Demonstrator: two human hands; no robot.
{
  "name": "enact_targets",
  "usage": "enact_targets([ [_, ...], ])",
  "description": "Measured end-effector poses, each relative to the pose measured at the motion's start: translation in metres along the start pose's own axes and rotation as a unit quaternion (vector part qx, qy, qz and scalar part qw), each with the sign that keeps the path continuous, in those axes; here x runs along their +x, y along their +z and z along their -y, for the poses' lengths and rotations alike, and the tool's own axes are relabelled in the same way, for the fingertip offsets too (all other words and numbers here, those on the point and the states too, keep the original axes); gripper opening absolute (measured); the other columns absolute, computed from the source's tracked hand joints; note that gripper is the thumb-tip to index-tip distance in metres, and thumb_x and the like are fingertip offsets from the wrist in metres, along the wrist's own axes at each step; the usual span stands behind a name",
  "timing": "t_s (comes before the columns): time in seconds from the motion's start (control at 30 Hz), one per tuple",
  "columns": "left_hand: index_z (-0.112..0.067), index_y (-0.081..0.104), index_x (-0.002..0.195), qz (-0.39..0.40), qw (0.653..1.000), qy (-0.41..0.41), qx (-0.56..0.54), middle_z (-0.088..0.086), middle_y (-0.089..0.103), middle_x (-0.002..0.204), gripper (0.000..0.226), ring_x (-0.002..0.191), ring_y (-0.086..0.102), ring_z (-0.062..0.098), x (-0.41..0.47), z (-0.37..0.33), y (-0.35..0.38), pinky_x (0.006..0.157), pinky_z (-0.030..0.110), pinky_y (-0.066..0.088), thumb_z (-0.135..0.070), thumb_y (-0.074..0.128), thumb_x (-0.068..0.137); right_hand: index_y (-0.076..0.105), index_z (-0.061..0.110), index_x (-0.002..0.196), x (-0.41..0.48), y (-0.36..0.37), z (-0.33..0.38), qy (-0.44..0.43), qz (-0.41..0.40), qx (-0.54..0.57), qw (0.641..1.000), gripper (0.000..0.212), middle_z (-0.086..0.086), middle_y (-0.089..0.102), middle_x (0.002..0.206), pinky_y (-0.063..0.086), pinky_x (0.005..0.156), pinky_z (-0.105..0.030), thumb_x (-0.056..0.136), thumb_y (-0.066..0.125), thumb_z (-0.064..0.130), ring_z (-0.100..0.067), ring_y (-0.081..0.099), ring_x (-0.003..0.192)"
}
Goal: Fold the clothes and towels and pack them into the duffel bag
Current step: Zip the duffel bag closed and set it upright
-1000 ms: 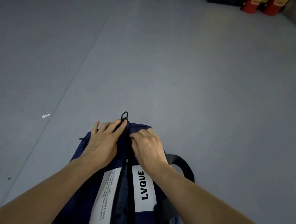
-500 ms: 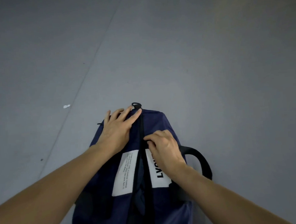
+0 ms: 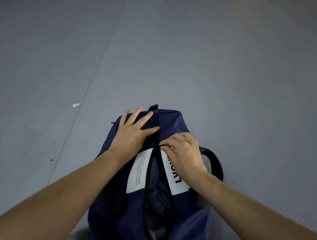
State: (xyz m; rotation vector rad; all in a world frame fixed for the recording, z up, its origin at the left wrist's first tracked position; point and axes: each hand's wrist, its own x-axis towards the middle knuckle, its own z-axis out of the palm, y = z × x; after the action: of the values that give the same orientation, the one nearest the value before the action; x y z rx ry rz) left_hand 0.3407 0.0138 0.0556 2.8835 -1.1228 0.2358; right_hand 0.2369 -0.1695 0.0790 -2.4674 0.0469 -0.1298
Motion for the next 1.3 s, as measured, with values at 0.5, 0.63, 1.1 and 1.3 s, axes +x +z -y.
enact_targets([
  [0.5, -0.044, 0.028, 0.154, 0.149, 0.987, -0.059, 0.002, 0.003, 0.024, 0.165, 0.051, 0.153, 0.01, 0.031, -0.125, -0.053, -0.127, 0.122, 0.049, 0.012, -0.033, 0.041, 0.106, 0.078, 0.03, 0.097, -0.087, -0.053, 0.048, 0.07, 0.035, -0.002, 0.997, 0.012, 0.009, 0.064, 0.112, 0.034, 0.11, -0.052, 0.092, 0.067, 0.029, -0.016, 0.053, 0.118],
  [0.63, -0.043, 0.03, 0.154, 0.185, 0.966, -0.167, -0.073, -0.001, 0.03, 0.163, 0.048, 0.151, 0.021, 0.029, -0.192, -0.105, -0.15, 0.121, 0.046, 0.019, -0.04, 0.037, 0.107, 0.077, 0.032, 0.101, -0.104, -0.068, 0.068, 0.062, 0.073, -0.059, 0.994, 0.016, 0.008, 0.062, 0.118, 0.031, 0.112, -0.053, 0.095, 0.062, 0.032, -0.018, 0.049, 0.122],
  [1.1, -0.036, 0.051, 0.145, 0.099, 0.972, -0.165, -0.133, -0.005, 0.062, 0.125, 0.048, 0.103, 0.057, 0.025, -0.188, -0.148, -0.153, 0.088, 0.037, 0.047, -0.019, 0.05, 0.1, 0.077, 0.025, 0.11, -0.136, -0.049, 0.058, 0.105, -0.01, -0.027, 0.994, 0.019, 0.0, 0.072, 0.111, 0.044, 0.098, -0.044, 0.095, 0.065, 0.026, -0.026, 0.06, 0.107],
  [1.3, -0.044, 0.014, 0.157, 0.262, 0.963, -0.065, -0.019, 0.002, 0.043, 0.137, 0.089, 0.112, 0.047, 0.025, -0.097, -0.122, -0.126, 0.089, 0.034, 0.043, -0.018, 0.065, 0.089, 0.078, 0.024, 0.108, -0.134, -0.036, 0.052, 0.126, -0.053, 0.021, 0.99, 0.018, 0.002, 0.073, 0.108, 0.046, 0.096, -0.041, 0.094, 0.066, 0.026, -0.023, 0.061, 0.105],
])
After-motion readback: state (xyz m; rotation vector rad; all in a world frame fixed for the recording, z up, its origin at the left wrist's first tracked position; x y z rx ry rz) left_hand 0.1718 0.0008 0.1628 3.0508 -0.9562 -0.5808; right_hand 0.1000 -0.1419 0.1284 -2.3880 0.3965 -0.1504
